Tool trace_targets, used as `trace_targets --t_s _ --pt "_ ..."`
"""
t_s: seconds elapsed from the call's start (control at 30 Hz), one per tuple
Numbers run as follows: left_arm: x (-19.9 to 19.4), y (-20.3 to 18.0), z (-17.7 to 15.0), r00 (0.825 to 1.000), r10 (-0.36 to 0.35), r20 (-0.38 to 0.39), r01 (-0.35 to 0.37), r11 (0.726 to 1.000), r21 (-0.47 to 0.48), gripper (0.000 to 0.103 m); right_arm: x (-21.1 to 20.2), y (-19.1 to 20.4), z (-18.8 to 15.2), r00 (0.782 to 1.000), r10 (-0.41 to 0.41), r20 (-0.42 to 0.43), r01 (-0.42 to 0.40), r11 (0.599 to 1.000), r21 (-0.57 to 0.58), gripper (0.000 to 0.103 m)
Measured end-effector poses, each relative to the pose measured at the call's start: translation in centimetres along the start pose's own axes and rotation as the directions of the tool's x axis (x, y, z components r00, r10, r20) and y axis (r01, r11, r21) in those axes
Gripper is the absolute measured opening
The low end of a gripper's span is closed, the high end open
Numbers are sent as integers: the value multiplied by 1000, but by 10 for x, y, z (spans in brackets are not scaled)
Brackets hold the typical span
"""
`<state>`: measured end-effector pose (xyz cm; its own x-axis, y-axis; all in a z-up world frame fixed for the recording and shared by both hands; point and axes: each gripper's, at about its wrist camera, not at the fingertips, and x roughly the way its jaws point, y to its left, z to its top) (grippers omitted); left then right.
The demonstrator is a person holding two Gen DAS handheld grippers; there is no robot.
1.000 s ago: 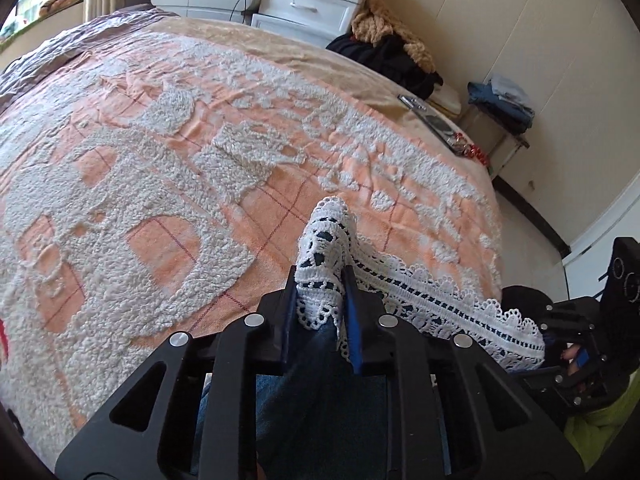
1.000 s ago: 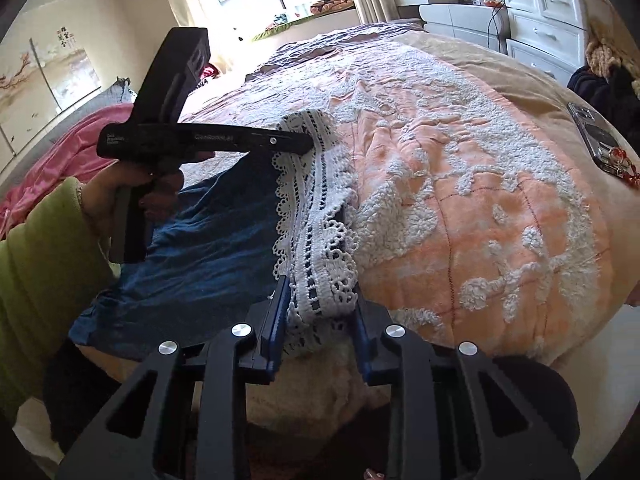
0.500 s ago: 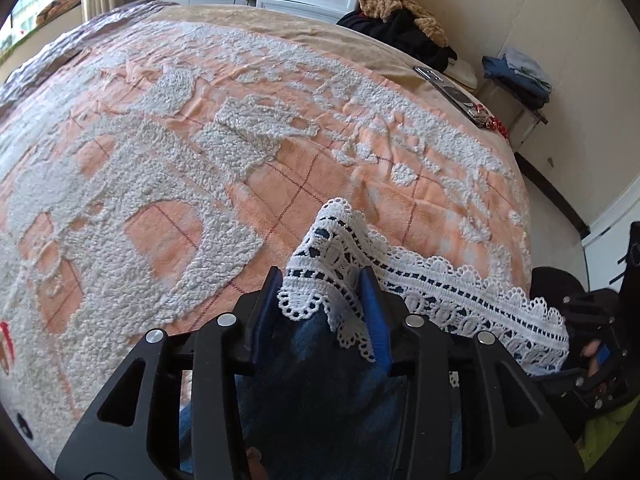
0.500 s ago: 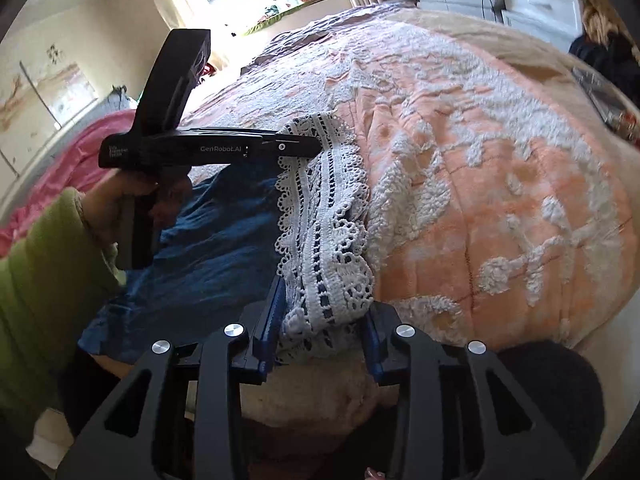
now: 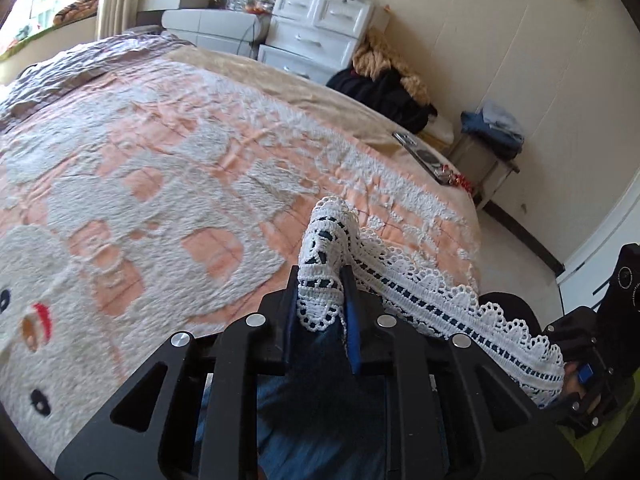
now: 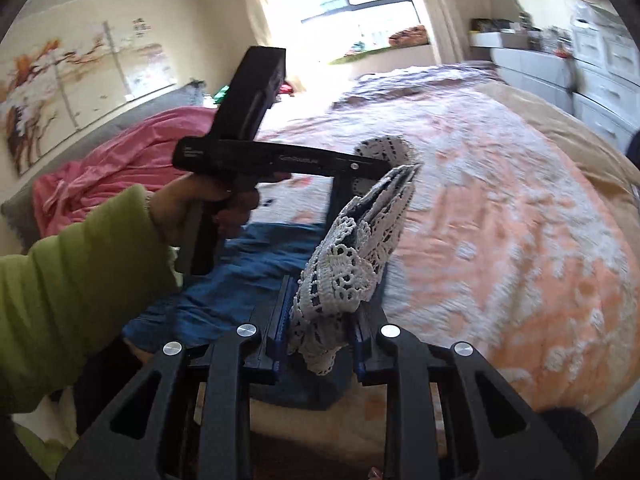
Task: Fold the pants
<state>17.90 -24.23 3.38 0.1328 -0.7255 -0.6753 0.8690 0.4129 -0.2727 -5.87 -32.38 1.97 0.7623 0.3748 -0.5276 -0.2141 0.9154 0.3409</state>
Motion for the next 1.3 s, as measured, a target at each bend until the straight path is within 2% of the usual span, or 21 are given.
trace_targets --t_s 0.1,0.2,0.37,0.47,0.53,0.57,0.6,0.7,0.77,0.83,0.9,0.97,1.0,1.03,1.1,1.13,1.17,1.23,1.3 --pt "-33 17 -17 999 15 41 -13 999 -47 12 13 27 10 999 45 -9 -46 996 -78 23" --pt "-55 34 -37 998 34 53 -29 995 -101 12 32 54 10 994 95 -52 -102 985 -136 23" --pt "-70 55 -71 995 102 -3 -100 974 -204 13 79 84 -12 974 121 -192 -160 967 -199 22" --pt "-92 59 -87 993 112 32 -99 957 -274 19 91 101 -27 962 119 -246 -179 954 -242 22" --pt "-106 63 -99 989 136 54 -110 935 -337 36 91 112 -32 961 98 -257 -173 941 -290 22" --pt "-112 64 -106 988 138 71 -103 926 -363 41 92 117 -34 959 99 -264 -181 934 -308 22" --pt "-120 67 -113 986 130 103 -77 910 -407 50 92 121 -34 958 98 -269 -185 929 -321 22" --pt "-136 79 -131 980 76 186 34 850 -526 66 97 133 -38 953 87 -290 -197 907 -372 22" --pt "-138 82 -140 974 43 222 91 826 -556 72 101 140 -43 947 87 -310 -213 892 -400 22" --pt "-131 82 -140 980 54 190 63 827 -559 74 104 148 -49 947 70 -312 -210 873 -441 25" --pt "-124 82 -141 985 99 142 -1 825 -565 74 103 154 -51 948 57 -312 -202 867 -455 27" --pt "-118 83 -145 985 100 139 -3 822 -569 73 98 150 -46 945 105 -310 -232 884 -407 32" --pt "-115 85 -147 986 96 133 -3 819 -573 64 94 145 -43 944 124 -305 -240 893 -381 35" --pt "-110 87 -149 989 97 111 -15 815 -579 57 88 137 -38 944 145 -297 -248 906 -344 45" --pt "-103 88 -151 991 94 91 -24 817 -577 27 77 123 -26 946 188 -264 -262 924 -279 53" --pt "-100 88 -152 993 89 82 -25 816 -577 19 71 117 -21 949 203 -240 -262 932 -249 54" --pt "-98 89 -152 993 87 77 -26 815 -578 19 68 105 -13 956 200 -215 -246 946 -213 55" --pt "-102 86 -150 993 91 81 -29 822 -569 16 71 84 6 975 130 -179 -163 971 -178 58" --pt "-109 82 -147 991 96 98 -26 833 -553 14 78 65 22 983 71 -169 -97 984 -151 58"
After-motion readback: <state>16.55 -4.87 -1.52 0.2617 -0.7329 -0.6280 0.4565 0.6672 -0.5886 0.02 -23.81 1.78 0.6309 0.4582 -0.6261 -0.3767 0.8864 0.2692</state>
